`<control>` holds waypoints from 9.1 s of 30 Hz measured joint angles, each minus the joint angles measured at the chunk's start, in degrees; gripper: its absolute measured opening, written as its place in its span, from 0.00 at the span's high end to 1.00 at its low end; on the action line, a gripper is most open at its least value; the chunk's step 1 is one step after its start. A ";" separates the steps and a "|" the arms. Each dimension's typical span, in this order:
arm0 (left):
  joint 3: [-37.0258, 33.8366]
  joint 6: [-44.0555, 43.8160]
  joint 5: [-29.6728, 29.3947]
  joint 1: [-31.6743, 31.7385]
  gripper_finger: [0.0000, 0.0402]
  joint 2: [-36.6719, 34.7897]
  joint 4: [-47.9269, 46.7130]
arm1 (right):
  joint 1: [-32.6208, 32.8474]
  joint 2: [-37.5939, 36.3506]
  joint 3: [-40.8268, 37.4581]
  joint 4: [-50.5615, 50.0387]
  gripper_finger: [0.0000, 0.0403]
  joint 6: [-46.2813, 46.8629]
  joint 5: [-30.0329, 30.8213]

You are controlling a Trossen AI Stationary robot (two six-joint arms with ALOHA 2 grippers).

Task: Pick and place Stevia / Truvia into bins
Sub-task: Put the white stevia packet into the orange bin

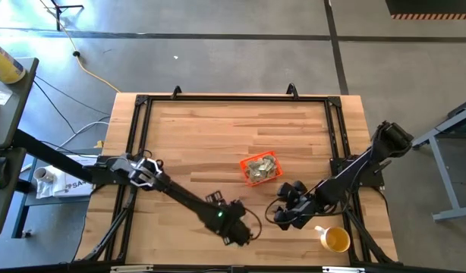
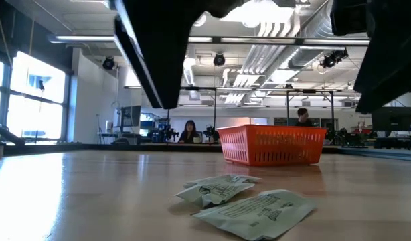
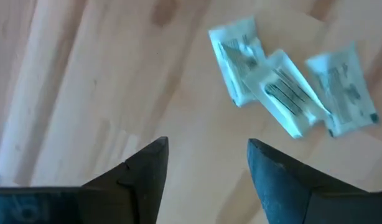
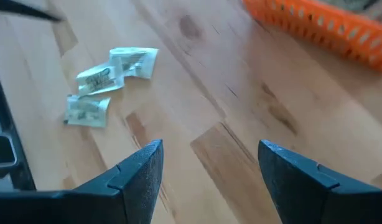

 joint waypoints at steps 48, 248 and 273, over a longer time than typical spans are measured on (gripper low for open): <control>-9.73 -11.59 5.87 6.24 0.31 3.28 23.33 | 5.35 1.41 0.00 -6.30 0.37 7.77 -7.43; -10.19 3.05 6.76 9.08 0.42 -6.35 21.59 | 2.77 -5.47 -9.90 -9.26 0.37 -21.80 1.08; -9.82 -6.91 6.84 -2.63 0.42 4.38 33.77 | -2.44 -5.47 -9.75 -7.41 0.37 -28.28 7.39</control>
